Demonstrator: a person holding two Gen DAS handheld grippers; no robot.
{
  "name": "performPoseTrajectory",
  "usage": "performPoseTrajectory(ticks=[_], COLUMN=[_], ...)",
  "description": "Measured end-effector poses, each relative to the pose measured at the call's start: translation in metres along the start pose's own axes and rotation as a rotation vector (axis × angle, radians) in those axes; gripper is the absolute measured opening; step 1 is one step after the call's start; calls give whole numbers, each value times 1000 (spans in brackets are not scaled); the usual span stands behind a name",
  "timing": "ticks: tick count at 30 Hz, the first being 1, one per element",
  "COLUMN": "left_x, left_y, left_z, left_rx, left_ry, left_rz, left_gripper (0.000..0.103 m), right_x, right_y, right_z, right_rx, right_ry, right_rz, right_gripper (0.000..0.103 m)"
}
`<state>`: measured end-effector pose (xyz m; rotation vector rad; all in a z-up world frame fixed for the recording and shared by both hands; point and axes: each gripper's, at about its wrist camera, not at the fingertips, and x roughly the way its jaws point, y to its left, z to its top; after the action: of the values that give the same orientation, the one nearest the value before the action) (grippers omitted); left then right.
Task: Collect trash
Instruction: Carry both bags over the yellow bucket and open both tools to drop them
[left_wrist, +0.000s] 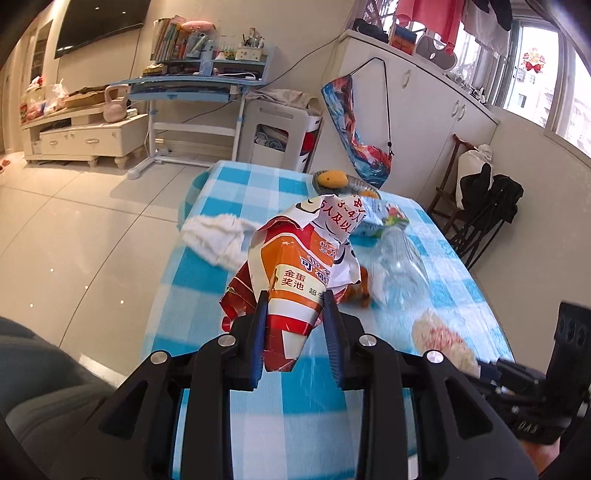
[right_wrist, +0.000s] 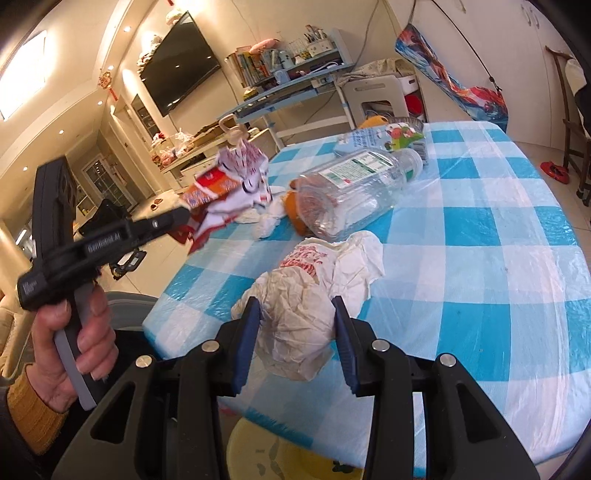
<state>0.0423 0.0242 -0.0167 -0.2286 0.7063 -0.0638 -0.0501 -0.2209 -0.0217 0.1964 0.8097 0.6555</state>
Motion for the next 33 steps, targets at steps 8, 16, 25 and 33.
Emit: performPoseTrajectory(ticks=[8, 16, 25, 33], left_x=[-44, -69, -84, -91], left_y=[8, 14, 7, 6], left_z=[-55, -80, -99, -108], left_rx=[15, 7, 31, 36], left_ry=[22, 36, 54, 69], left_rz=[26, 26, 15, 14], left_gripper=[27, 27, 27, 27], right_x=[-12, -13, -6, -18], right_y=[33, 61, 66, 59], right_z=[-30, -71, -91, -96], right_rx=[-32, -44, -36, 9], right_ry=[39, 135, 223, 180], right_rz=[58, 102, 94, 53], right_gripper=[40, 40, 50, 56])
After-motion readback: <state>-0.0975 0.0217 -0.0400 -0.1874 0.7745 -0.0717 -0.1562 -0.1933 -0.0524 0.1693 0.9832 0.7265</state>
